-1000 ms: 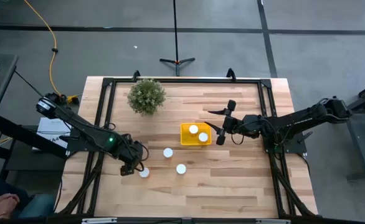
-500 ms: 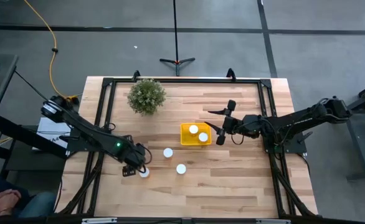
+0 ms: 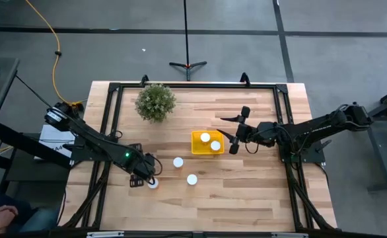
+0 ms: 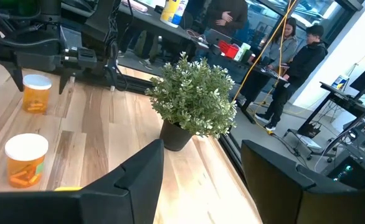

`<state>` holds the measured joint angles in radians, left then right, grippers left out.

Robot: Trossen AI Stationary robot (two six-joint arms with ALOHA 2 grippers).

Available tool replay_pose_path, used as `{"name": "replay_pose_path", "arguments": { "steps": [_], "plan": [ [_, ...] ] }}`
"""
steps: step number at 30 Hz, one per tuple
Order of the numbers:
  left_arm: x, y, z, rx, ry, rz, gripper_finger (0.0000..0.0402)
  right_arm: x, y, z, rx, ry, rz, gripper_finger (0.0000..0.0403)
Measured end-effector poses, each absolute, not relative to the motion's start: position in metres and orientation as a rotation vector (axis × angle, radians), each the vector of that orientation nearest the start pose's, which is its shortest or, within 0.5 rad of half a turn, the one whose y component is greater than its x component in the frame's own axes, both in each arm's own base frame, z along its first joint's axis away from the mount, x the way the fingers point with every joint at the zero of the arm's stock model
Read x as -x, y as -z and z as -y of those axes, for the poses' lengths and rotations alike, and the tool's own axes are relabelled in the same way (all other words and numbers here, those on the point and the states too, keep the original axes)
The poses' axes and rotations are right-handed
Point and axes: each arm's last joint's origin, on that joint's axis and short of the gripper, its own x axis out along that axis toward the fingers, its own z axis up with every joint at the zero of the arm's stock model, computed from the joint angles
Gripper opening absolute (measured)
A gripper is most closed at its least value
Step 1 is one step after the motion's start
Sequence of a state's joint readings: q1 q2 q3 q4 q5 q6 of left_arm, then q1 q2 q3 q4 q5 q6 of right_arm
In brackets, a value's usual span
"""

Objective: Pick and place pill bottles into a basket
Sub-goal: Put the orange pill bottle into the bottom left corner of the yellow basket

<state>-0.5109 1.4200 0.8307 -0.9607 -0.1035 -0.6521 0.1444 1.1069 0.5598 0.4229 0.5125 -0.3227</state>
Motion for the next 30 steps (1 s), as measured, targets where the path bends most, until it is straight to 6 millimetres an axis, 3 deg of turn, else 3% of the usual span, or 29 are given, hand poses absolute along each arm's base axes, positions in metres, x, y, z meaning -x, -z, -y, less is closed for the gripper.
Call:
{"name": "replay_pose_path", "arguments": {
  "steps": [9,14,21,30],
  "plan": [
    [-0.1912,-0.1817,0.1058,0.054,-0.097,-1.536,0.0237,-0.2342,-0.2520,-0.0197,0.359,0.346,-0.175,0.0205],
    [-0.1911,-0.1818,0.1058,0.050,-0.088,-1.540,0.0238,-0.2339,-0.2531,-0.0197,0.356,0.348,-0.167,0.0205],
    [-0.1911,-0.1818,0.1057,0.050,-0.094,-1.537,0.0281,-0.2339,-0.2531,-0.0197,0.351,0.348,-0.166,0.0206],
    [-0.1948,-0.1819,0.1078,0.043,-0.055,-1.499,0.0254,-0.2339,-0.2531,-0.0196,0.348,0.348,-0.166,0.0206]
  ]
}}
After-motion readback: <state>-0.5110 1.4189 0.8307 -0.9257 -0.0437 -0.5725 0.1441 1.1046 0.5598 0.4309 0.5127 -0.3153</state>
